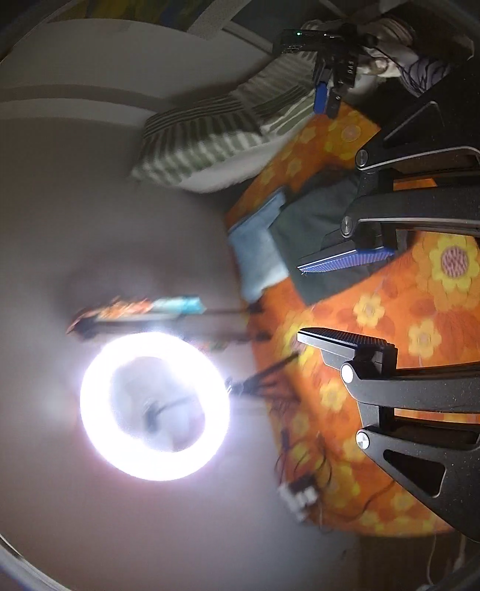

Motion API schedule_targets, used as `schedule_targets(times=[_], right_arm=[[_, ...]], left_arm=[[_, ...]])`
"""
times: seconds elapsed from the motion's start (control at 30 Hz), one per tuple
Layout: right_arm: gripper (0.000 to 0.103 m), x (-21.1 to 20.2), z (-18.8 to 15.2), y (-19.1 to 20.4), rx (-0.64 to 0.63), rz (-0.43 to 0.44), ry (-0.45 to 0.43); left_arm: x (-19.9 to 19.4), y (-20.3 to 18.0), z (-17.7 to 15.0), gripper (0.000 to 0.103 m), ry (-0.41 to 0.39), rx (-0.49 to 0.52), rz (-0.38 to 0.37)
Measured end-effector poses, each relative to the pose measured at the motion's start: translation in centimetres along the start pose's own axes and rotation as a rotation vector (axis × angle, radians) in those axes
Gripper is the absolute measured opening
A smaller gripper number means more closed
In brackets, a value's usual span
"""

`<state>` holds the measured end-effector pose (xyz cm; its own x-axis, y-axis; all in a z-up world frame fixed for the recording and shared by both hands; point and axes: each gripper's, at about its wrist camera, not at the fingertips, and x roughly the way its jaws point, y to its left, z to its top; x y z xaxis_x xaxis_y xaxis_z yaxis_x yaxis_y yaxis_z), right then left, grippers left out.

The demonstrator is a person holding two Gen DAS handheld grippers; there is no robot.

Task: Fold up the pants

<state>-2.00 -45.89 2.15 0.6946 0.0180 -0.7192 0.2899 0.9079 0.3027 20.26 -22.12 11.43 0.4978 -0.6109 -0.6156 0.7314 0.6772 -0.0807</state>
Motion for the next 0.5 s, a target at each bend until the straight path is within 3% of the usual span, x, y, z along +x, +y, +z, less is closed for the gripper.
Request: schedule_targets(times=[0.13,0.33,0.4,0.5], right_arm=[[0.060,2.2,-1.9,1.7,-0.024,0.084,0.064],[0.060,7.9,-4.5,6.2,-0.140,0.208,0.151],[0.044,10.2,-5.1,7.4,-0.160,0.229,0.180],[0.033,14.1,-6.2,9.0,-0.180,0.246,0.225]], left_arm=[[6.7,-0.8,-2.5,0.029,0.085,-0.061,-0.088],[16.3,-0.8,-5.6,0.029,0.192,-0.142,-0.144],[18.4,-0.4,-6.5,0.029,0.215,-0.169,-0.150],[21.3,0.2,-7.3,0.029,0.240,-0.192,-0.164]])
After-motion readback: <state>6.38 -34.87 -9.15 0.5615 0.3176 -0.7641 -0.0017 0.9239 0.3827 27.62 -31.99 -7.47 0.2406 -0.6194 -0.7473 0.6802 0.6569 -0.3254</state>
